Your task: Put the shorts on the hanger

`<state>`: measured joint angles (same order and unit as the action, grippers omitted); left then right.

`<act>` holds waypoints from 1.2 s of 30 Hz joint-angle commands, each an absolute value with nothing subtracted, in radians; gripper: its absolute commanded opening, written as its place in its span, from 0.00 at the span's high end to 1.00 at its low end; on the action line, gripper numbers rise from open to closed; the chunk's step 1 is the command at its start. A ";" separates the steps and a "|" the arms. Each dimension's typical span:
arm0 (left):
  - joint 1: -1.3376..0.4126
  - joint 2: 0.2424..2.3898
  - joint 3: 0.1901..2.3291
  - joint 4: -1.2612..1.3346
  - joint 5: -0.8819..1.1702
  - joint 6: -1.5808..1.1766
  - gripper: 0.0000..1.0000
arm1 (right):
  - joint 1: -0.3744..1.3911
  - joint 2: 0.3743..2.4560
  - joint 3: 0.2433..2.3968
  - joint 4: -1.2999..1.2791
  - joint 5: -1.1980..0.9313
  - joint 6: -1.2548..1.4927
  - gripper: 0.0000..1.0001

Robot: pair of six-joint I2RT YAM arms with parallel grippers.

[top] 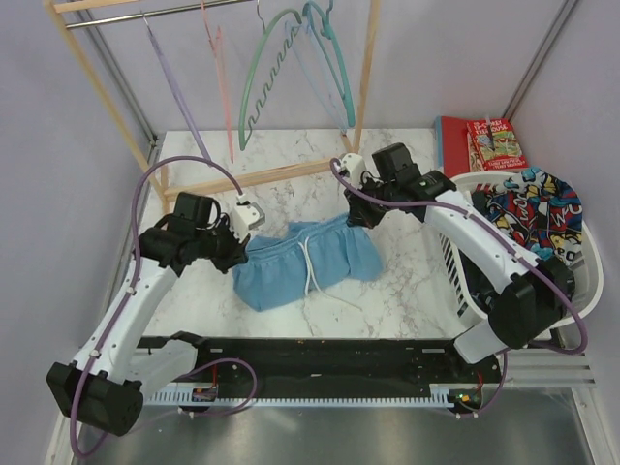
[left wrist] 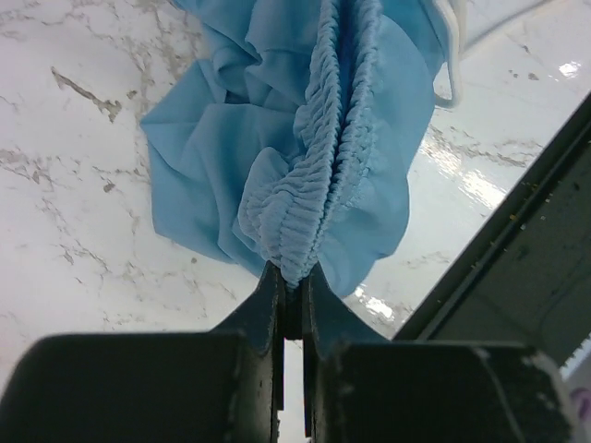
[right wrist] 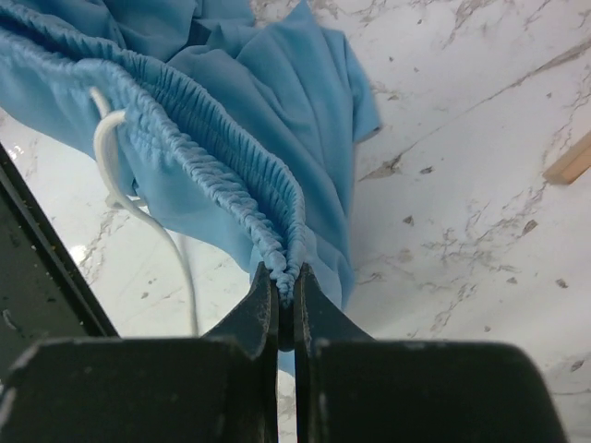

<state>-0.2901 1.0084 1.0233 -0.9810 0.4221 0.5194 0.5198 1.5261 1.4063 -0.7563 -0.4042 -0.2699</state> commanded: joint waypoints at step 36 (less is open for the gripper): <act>-0.298 0.837 1.258 -1.066 0.572 0.414 0.11 | 0.242 1.529 2.138 -0.939 -0.467 -0.048 0.05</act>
<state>-0.2951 0.8177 1.2098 -1.0710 0.5781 0.5125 0.2779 1.4258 1.9900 -0.9585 -0.4976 -0.1719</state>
